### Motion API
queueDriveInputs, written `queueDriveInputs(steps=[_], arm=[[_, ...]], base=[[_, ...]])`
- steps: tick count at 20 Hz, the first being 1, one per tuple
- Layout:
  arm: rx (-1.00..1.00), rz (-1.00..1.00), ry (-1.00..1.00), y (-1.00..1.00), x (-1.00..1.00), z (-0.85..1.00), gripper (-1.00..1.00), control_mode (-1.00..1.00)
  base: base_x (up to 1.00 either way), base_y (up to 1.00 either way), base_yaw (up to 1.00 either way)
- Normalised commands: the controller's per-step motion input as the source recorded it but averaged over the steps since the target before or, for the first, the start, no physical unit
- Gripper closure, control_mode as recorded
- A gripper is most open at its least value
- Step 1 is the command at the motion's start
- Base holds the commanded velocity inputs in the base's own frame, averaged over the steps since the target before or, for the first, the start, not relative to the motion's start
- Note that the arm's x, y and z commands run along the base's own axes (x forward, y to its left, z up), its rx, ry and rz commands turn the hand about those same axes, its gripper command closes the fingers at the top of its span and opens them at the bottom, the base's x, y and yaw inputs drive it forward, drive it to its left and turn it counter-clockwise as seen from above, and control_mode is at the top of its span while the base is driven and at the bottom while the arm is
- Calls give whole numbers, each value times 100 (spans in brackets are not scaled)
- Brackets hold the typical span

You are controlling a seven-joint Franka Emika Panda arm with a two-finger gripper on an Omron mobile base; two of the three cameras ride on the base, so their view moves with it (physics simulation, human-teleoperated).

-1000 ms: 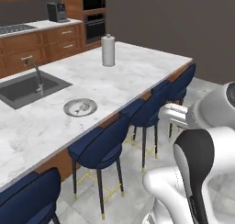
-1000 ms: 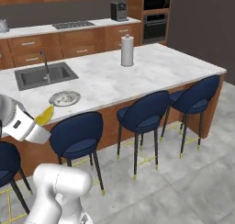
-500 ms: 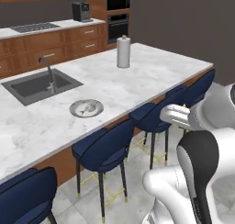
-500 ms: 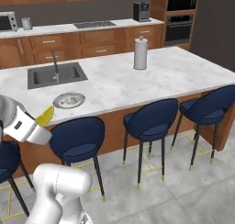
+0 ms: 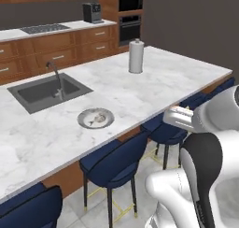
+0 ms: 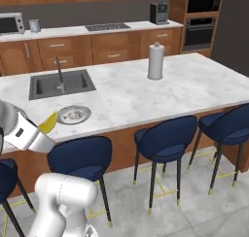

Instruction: Take the lemon wedge from the fridge and place it on the plate with fish on the dining counter.

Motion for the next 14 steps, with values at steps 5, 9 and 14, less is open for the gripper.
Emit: queueDriveInputs(steps=[5, 9, 14], arm=[[0, 0, 0, 0, 0, 0, 100, 100], [0, 0, 0, 0, 0, 0, 100, 100], [0, 0, 0, 0, 0, 0, 100, 100]], base=[[57, 0, 12], [56, 0, 11], [55, 0, 9]])
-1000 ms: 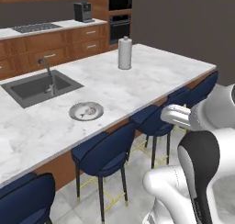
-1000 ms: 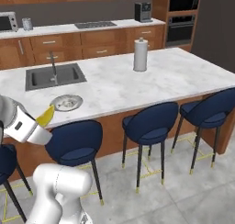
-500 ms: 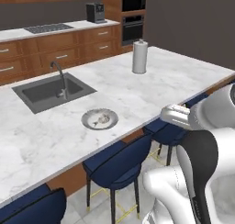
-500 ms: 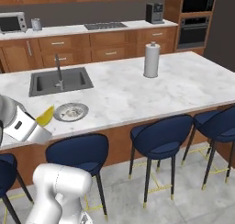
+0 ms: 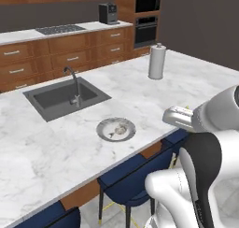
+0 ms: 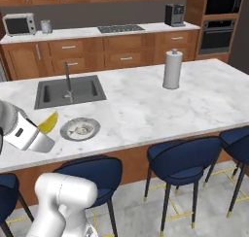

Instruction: Take the lemon wedge from the fridge and place it on the plate with fish on the dining counter.

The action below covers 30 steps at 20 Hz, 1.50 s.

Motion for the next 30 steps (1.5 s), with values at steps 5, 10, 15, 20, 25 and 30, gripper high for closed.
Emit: queueDriveInputs(steps=[5, 10, 15, 20, 25, 30], arm=[[0, 0, 0, 0, 0, 0, 100, 100], [0, 0, 0, 0, 0, 0, 100, 100], [0, 0, 0, 0, 0, 0, 100, 100], [7, 1, 14, 2, 100, 0, 100, -100], [12, 0, 27, 11, 100, -2, 100, -100], [6, 0, 18, 16, 62, -15, 100, -100]], base=[[66, 0, 9], [79, 0, 8], [91, 0, 6], [0, 0, 0], [0, 0, 0], [0, 0, 0]])
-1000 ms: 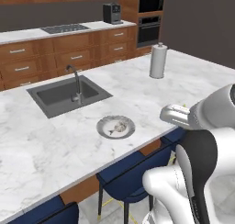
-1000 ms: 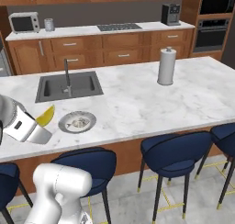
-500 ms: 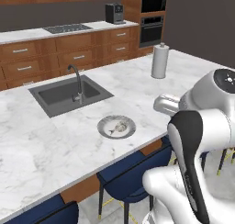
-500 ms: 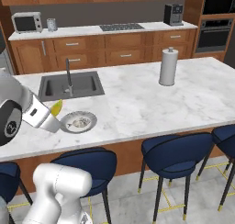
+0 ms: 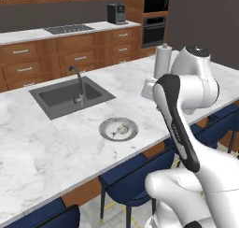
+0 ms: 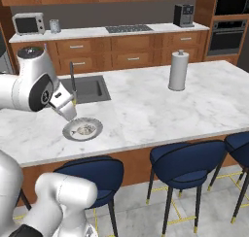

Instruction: Take the lemon wedge from the fridge and place it on the plate with fish on the dining counter.

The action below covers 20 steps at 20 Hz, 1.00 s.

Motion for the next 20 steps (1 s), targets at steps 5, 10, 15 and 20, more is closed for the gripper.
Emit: queueDriveInputs(steps=[5, 10, 15, 20], arm=[[1, 0, 6, 19, 36, -51, 100, -100], [0, 0, 5, 20, 44, -74, 100, -100], [0, -2, 1, 21, 90, -46, 100, -100], [1, -4, 0, 21, 100, -30, 100, -100]], base=[[0, 0, 0], [0, 0, 0], [0, 0, 0], [0, 0, 0]])
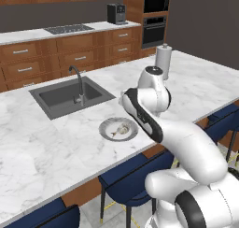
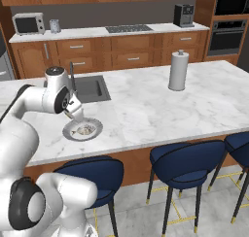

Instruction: Take the lemon wedge from the fridge and place it on the plate with fish on the dining counter.

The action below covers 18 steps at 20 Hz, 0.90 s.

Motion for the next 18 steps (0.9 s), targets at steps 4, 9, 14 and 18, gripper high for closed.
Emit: queueDriveInputs(steps=[4, 9, 14, 18], arm=[[5, -3, 1, 22, 99, -20, 100, -100], [11, -1, 8, 25, 95, -22, 100, -100], [13, 0, 10, 22, 63, -37, 100, -100], [3, 0, 11, 23, 61, -47, 100, -100]], base=[[0, 0, 0], [0, 0, 0], [0, 0, 0], [0, 0, 0]])
